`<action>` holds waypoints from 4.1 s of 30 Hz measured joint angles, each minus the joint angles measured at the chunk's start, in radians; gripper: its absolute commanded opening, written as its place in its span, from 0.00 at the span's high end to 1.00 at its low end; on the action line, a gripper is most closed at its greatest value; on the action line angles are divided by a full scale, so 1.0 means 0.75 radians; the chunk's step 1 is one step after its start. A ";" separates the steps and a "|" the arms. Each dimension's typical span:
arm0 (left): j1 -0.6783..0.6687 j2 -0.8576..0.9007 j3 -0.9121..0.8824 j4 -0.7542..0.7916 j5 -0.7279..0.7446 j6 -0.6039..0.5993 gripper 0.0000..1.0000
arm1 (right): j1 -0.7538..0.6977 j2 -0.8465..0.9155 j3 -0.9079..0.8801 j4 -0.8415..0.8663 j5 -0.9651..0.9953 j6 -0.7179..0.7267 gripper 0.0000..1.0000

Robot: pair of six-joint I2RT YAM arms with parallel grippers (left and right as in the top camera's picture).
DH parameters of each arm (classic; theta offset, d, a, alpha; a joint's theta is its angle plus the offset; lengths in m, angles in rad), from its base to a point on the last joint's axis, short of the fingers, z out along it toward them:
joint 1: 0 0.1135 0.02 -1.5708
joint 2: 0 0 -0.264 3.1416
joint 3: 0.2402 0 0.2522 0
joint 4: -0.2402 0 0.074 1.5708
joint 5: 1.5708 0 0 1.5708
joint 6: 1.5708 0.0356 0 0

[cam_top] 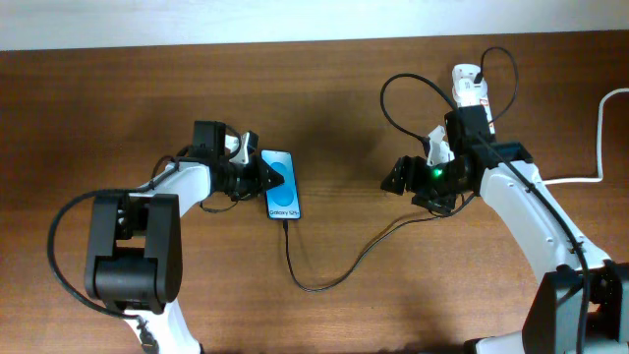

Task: Plug charger to phone and switch on socket
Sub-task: 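Lower the phone flat onto the table with the left gripper, then open the left gripper and lift it away from the phone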

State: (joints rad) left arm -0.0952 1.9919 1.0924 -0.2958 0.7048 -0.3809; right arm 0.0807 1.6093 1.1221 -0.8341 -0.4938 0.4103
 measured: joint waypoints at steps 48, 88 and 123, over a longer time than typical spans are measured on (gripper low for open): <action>-0.005 0.004 0.131 -0.274 -0.148 0.010 0.46 | 0.000 0.001 0.000 -0.012 0.044 -0.004 0.17; -0.013 -0.008 0.173 -0.333 -0.276 -0.006 0.31 | 0.000 0.001 0.000 -0.025 0.066 -0.003 0.16; -0.014 -0.020 0.173 -0.142 -0.348 -0.067 0.04 | 0.001 0.001 0.000 -0.025 0.096 -0.004 0.15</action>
State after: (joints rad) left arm -0.1055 1.9766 1.2224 -0.4026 0.4438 -0.4309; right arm 0.0811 1.6096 1.1221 -0.8528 -0.4217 0.4076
